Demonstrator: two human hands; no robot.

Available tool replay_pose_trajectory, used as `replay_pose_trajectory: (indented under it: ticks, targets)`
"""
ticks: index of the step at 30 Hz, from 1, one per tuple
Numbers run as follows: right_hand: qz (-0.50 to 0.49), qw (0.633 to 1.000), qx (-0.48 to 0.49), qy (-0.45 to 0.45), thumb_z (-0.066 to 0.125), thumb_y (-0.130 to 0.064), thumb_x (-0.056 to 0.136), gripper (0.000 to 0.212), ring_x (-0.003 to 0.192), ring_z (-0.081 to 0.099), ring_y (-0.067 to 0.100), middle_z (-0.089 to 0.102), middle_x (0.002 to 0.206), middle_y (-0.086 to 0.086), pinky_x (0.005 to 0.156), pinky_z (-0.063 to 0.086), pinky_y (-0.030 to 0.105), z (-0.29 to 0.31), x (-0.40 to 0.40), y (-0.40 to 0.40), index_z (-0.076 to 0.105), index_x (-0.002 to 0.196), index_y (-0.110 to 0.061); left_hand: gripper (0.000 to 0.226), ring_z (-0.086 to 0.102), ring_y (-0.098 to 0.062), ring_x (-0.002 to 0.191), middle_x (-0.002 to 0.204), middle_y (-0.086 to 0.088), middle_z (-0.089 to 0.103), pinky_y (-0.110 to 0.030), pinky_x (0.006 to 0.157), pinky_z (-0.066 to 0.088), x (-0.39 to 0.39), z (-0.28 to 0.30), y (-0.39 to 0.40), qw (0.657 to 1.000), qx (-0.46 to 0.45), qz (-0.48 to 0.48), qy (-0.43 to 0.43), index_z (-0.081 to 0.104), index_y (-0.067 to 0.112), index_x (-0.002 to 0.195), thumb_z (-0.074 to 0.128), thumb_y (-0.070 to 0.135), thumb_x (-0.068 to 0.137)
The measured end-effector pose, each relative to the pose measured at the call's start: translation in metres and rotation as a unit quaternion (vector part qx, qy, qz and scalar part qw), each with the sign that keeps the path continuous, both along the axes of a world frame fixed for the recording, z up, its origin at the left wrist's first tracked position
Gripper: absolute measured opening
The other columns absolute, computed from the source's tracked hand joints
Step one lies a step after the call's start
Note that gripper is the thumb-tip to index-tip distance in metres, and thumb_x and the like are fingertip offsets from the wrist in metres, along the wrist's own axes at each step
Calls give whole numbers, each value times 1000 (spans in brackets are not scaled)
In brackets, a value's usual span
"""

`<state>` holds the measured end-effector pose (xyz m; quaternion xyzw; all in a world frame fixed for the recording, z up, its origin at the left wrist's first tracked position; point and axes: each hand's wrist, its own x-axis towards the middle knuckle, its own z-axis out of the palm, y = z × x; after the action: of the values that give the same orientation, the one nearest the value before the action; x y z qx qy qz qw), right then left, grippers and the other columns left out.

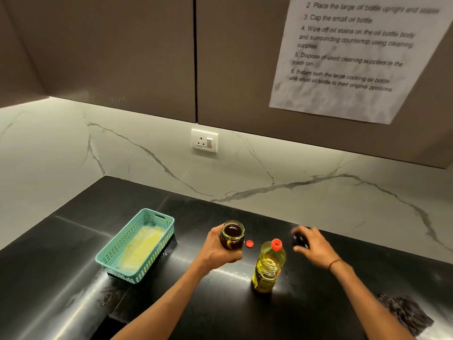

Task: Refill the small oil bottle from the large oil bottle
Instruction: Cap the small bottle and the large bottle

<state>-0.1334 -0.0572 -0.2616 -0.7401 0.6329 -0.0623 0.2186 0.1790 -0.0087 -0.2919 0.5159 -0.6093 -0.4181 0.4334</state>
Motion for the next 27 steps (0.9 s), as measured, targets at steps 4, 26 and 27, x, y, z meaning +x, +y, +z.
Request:
replay_pose_trajectory:
  ticks: [4,26,27]
  targets:
    - [181,981,-59,-25,75,-25,92,47,117,53,19,47,126,2,102,52,33,83,31,4,54,133,-36,45,76,-19,90,95,-6,78,-32,77,65,-12,0,0,1000,2,-15,16,72,17,103,85,1,63]
    - [356,923,-92,113,66,-52,94,47,91,58,18,59,109,4,72,43,16,135,129,48,57,129,-21,34,75,-16,73,85,-9,76,-34,67,65,-23,14,6,995,-22,-92,-3,72,19,94,84,14,62]
    - [341,926,-115,113,65,-59,92,50,82,59,16,61,100,1,67,43,16,131,129,49,59,121,-19,34,75,-18,72,84,-11,75,-38,66,66,-24,14,7,995,-27,-92,-4,71,19,93,84,12,63]
